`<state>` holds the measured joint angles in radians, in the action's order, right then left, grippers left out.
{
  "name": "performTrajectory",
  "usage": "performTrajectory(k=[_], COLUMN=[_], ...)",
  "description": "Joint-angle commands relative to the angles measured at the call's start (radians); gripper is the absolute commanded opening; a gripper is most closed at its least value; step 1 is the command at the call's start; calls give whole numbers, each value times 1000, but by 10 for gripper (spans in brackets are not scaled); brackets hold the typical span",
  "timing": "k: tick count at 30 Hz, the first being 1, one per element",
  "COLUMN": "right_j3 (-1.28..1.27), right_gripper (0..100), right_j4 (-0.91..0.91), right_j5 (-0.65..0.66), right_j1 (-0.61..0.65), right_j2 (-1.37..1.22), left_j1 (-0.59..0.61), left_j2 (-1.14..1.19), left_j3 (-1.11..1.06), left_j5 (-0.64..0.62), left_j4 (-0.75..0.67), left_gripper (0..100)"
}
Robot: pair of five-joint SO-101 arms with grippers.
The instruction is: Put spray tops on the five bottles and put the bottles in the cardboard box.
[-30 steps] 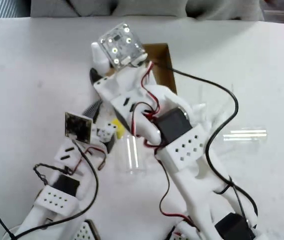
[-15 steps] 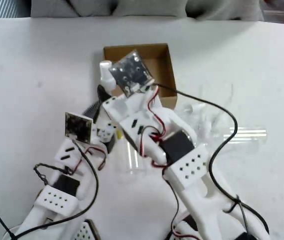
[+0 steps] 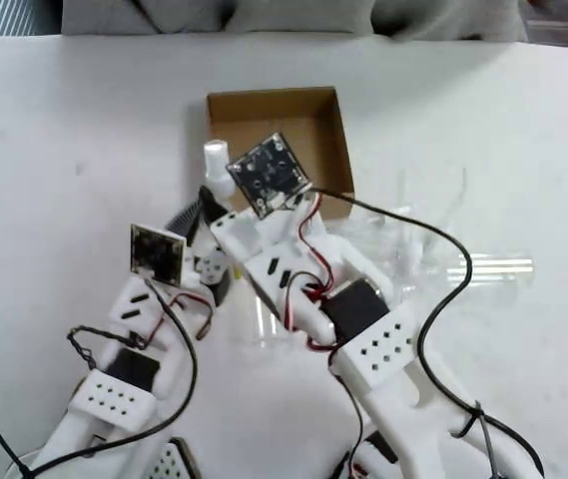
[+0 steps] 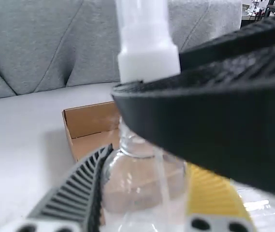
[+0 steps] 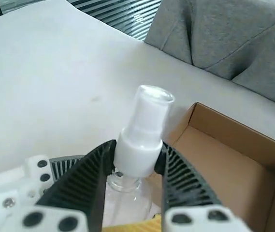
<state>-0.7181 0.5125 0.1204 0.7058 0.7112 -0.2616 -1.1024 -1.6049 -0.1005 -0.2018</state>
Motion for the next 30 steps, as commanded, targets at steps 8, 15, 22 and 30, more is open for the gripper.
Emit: performTrajectory(k=[8, 15, 22, 30], right_j3=[9, 9, 12, 57], right_gripper=[22, 30, 232, 280], right_j4=[-19, -1, 96, 108], right_j5=[-2, 0, -9, -9], right_j1=[38, 38, 41, 38], right_j2=[25, 25, 35, 99], left_j1=[10, 10, 12, 12], left_j2=[-27, -25, -27, -24], left_j3=[11, 11, 11, 11], left_j5=[-9, -9, -9, -9], left_j4=[-29, -29, -29, -29], left_gripper=[87, 87, 87, 87])
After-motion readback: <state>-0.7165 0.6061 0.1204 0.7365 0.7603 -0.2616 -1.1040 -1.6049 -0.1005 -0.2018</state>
